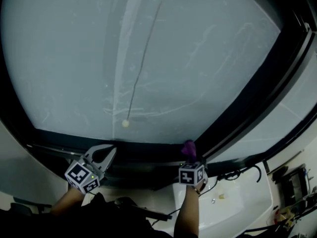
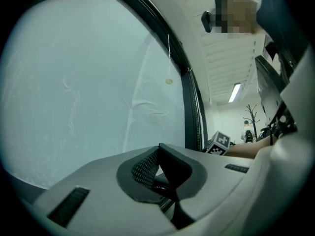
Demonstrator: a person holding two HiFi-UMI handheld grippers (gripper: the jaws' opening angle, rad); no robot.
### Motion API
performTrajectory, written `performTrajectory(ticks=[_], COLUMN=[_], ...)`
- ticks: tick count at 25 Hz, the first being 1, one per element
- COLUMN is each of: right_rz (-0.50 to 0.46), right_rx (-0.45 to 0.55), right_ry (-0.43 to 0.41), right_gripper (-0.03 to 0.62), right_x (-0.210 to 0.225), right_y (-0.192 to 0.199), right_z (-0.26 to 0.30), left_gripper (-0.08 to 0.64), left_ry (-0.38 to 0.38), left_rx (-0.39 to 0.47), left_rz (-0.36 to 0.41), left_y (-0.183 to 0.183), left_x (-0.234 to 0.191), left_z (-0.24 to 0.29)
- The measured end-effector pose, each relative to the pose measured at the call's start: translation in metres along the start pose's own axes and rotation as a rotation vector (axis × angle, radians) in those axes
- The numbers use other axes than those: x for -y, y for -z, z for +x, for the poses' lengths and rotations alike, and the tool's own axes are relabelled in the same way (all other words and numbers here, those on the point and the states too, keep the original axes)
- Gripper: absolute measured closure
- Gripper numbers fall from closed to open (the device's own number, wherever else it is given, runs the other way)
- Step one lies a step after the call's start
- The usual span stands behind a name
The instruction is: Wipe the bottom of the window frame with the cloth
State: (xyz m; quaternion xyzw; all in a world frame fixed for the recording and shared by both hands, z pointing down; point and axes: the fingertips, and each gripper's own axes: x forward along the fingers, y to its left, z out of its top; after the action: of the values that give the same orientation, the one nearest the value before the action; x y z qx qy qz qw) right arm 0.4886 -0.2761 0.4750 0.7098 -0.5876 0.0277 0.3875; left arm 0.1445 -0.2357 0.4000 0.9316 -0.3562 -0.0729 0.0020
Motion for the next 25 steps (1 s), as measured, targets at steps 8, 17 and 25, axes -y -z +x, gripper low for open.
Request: performTrajectory(ticks=[8,17,25], right_rz=[0.031,0.312,0.492], right_rx=[0.008,0.188,0.362], right_ry=[-0.037,-0.156,-0.357], right_gripper=[0.511,0.512,0.512], right_x=[-0.001,-0.032,-0.097], right_y=[0.020,0.036,0.043], right_z=[-0.005,-0.060,-0.127], left_gripper=[0.558,0.559,0.558], left_ry=[-0.038,0.044,0.036], left_rx=[0.082,0.064,0.053], left_rz=[0.035,-0.024,0.005], left_y=[-0.011,-0.013,-0.014], left_x=[0.014,0.014,-0.002], left_z=[-0.015,-0.036,-0.074])
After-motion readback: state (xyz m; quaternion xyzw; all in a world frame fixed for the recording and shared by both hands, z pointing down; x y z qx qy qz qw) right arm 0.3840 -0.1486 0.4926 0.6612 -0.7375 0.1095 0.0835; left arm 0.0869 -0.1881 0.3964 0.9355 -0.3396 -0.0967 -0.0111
